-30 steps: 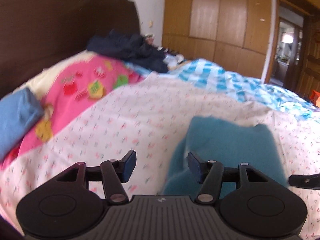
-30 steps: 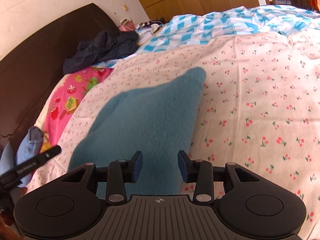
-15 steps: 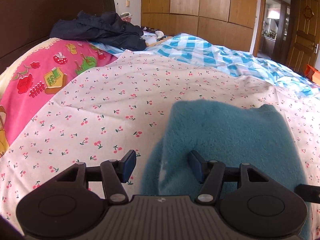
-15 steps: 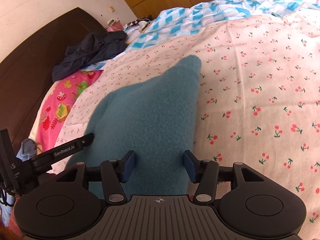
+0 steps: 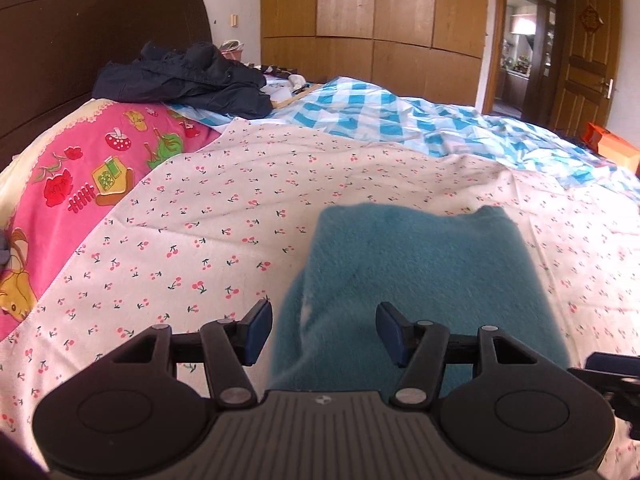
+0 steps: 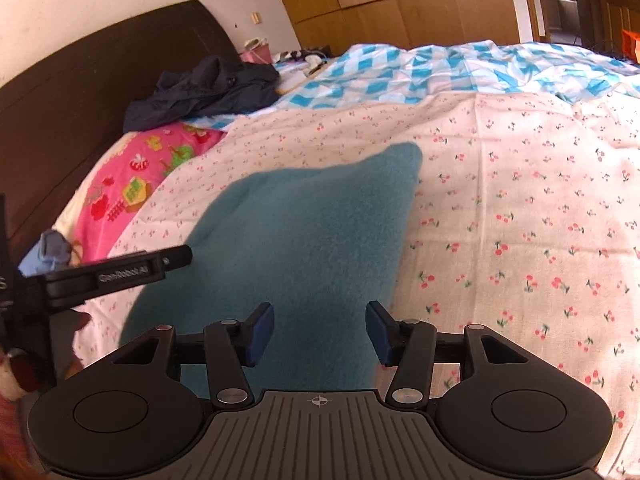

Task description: Fold small clothes

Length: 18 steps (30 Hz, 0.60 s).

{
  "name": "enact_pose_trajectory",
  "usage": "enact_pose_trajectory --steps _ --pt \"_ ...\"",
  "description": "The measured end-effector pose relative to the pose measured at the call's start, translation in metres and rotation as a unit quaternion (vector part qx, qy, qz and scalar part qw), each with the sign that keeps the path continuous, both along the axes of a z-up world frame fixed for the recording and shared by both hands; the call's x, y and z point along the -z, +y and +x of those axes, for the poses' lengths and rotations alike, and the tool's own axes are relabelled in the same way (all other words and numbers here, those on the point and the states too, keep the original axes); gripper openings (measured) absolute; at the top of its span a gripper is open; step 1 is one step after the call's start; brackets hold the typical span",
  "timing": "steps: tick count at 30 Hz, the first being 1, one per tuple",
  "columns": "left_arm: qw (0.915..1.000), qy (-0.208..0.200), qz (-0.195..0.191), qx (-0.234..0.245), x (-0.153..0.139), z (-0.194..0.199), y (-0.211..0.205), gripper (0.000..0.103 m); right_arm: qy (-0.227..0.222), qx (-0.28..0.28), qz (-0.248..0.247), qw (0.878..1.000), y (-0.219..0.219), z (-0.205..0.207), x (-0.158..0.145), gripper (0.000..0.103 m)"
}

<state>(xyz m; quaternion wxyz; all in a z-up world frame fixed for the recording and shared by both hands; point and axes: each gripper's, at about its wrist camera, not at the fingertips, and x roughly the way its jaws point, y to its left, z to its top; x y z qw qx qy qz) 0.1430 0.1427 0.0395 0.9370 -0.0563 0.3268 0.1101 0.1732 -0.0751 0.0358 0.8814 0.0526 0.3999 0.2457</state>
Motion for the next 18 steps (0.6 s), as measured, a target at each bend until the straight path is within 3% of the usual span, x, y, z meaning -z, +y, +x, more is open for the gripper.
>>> enact_pose_trajectory --steps 3,6,11,14,18 --pt "0.9995 0.024 0.018 0.014 0.006 -0.007 -0.005 0.063 0.012 0.004 -0.024 1.000 0.004 -0.002 0.011 0.050" --pt "0.9981 0.050 0.028 0.020 0.014 -0.011 -0.008 0.063 0.005 0.001 -0.015 1.000 0.003 -0.013 0.004 0.050" --pt "0.9976 0.045 0.044 0.029 0.009 -0.029 -0.018 0.063 -0.021 -0.009 -0.017 1.000 0.002 -0.031 -0.006 0.050" --pt "0.9958 0.053 0.066 0.035 0.010 -0.036 -0.026 0.063 -0.009 -0.006 -0.018 1.000 0.001 -0.032 -0.003 0.050" --pt "0.9949 0.067 0.067 0.034 0.017 -0.040 -0.024 0.064 -0.007 -0.010 -0.016 1.000 -0.002 -0.041 -0.001 0.050"
